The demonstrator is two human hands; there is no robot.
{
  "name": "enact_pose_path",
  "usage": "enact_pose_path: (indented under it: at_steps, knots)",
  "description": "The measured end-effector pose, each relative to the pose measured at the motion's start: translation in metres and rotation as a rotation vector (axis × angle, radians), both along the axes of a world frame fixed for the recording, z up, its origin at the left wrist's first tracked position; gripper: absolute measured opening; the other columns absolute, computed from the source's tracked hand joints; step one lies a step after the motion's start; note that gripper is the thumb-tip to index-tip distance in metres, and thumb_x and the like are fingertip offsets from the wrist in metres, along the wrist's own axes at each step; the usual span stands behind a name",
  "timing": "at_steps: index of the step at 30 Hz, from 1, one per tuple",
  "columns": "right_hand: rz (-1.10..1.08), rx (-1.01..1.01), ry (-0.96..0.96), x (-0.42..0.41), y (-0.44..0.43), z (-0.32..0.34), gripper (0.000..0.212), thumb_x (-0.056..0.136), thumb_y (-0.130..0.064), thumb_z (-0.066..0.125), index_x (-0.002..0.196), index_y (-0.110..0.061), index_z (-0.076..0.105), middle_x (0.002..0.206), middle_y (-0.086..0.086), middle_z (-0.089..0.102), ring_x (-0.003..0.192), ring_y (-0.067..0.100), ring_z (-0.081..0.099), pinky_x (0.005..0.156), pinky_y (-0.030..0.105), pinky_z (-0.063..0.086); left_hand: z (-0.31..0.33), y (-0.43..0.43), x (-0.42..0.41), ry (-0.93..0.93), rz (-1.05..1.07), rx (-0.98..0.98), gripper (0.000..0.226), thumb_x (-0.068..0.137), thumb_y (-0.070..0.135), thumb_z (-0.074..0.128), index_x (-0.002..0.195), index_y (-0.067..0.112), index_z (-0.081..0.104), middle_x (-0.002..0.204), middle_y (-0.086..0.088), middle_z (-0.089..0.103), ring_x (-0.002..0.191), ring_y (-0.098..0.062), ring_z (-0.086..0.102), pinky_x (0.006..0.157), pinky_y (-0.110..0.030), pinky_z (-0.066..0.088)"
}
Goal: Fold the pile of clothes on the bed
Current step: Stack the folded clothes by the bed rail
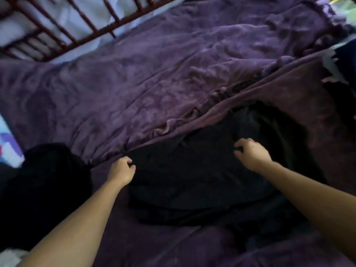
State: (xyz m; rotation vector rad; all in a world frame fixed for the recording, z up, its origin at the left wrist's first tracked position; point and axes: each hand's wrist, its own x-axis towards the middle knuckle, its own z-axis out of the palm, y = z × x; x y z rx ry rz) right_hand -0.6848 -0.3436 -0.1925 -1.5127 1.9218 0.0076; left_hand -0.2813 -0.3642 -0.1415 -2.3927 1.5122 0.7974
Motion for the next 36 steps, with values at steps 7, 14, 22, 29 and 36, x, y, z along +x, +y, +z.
enact_pose_path:
  at_steps: [7,14,22,29,36]
  knots:
    - [0.212,-0.372,0.075,0.067,-0.085,-0.04,0.028,0.087,-0.025,0.058,0.113,-0.014,0.062,0.115,0.013,0.062,0.107,0.035,0.056,0.084,0.043,0.047,-0.096,-0.007,0.057,0.088,0.374,-0.199,0.064,0.087,0.038,0.065,0.139,0.008,0.044,0.139,-0.015,0.05,0.126,-0.034,0.048,0.103,-0.038,0.04]
    - [0.239,-0.194,0.108,0.122,-0.085,-0.087,0.032,0.089,-0.032,0.063,0.119,-0.019,0.064,0.116,0.014,0.065,0.109,0.037,0.056,0.087,0.044,0.049,-0.143,-0.023,0.073,0.328,0.694,-0.404,0.025,0.077,0.028,0.078,0.098,0.018,0.067,0.097,0.004,0.062,0.089,-0.013,0.056,0.072,-0.013,0.041]
    - [-0.001,-0.431,0.122,0.116,-0.142,-0.079,0.04,0.086,-0.031,0.052,0.121,-0.016,0.061,0.123,0.02,0.06,0.115,0.038,0.054,0.098,0.043,0.044,-0.131,-0.075,0.082,0.39,0.59,-0.7,0.009,0.082,0.024,0.064,0.081,0.017,0.068,0.083,-0.005,0.07,0.08,-0.021,0.067,0.082,-0.036,0.055]
    - [0.409,-0.506,-0.193,0.17,0.047,-0.06,0.017,0.088,-0.021,0.061,0.102,-0.013,0.066,0.097,0.008,0.061,0.094,0.029,0.058,0.083,0.035,0.046,-0.129,0.117,0.07,0.35,0.634,-0.589,0.026,0.087,0.029,0.068,0.093,0.003,0.065,0.079,-0.002,0.064,0.074,-0.016,0.06,0.071,-0.026,0.044]
    - [0.652,-0.172,0.053,0.17,0.192,-0.091,0.064,0.057,-0.028,0.087,0.117,-0.017,0.067,0.124,0.009,0.058,0.111,0.034,0.057,0.079,0.044,0.05,-0.142,0.235,0.046,0.63,0.536,-0.125,0.025,0.074,0.022,0.081,0.095,0.021,0.067,0.068,0.003,0.059,0.057,-0.003,0.053,0.061,-0.023,0.045]
